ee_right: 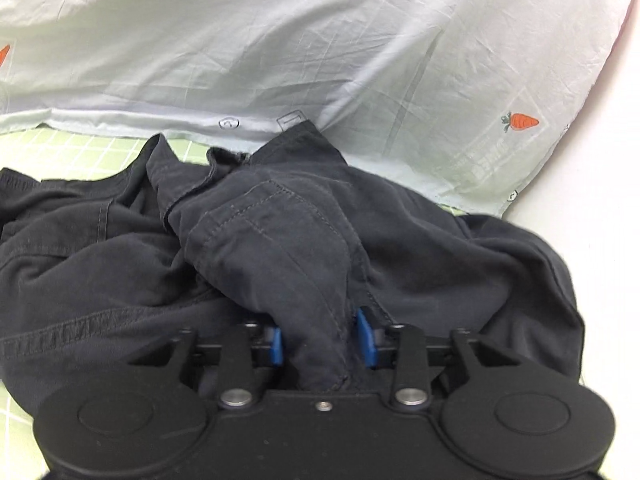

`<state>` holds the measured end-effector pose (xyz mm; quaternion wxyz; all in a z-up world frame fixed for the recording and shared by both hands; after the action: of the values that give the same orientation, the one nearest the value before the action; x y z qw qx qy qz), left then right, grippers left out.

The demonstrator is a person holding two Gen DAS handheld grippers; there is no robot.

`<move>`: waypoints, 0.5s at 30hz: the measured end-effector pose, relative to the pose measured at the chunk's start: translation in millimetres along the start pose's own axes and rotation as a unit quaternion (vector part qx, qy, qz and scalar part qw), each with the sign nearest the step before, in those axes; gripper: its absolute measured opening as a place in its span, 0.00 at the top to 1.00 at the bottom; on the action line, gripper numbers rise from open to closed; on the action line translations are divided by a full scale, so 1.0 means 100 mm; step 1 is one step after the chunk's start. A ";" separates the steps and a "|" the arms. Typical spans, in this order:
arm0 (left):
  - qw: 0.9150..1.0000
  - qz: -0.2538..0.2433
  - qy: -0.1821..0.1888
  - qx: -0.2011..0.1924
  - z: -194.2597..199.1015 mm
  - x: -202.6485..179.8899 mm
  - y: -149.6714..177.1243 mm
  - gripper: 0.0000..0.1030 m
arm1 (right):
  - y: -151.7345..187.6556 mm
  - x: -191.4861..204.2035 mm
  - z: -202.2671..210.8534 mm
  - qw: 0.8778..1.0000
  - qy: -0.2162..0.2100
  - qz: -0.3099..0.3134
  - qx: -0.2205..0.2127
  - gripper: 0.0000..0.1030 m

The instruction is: Fold clothes

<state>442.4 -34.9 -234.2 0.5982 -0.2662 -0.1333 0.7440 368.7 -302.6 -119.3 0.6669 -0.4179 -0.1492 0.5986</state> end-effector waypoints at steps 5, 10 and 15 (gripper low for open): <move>0.997 0.005 -0.032 -0.069 0.26 0.26 -0.46 0.88 | -0.46 -0.12 -0.03 0.998 -0.007 -0.025 -0.054 0.84; 0.982 0.032 -0.067 -0.171 0.88 0.71 -1.05 0.88 | -1.21 -0.20 0.24 0.985 -0.020 -0.049 -0.162 0.86; 0.956 0.054 -0.112 -0.265 1.65 1.17 -1.28 0.88 | -1.59 -0.10 0.83 0.966 -0.076 -0.078 -0.235 0.86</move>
<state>438.7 129.4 -59.9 0.4463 -0.3373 -0.3772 0.7381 414.8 -269.5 50.9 0.5812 -0.5034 -0.3679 0.5229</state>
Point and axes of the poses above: each gripper's, at about its wrist camera, not at the fingertips, and z roughly against the way its jaws point, x to its left, y to its underside, the point moved 5 cm from there along -z, roughly the way its jaws point, and after that the axes turned 6 degrees about -x, right-handed, at the moved point
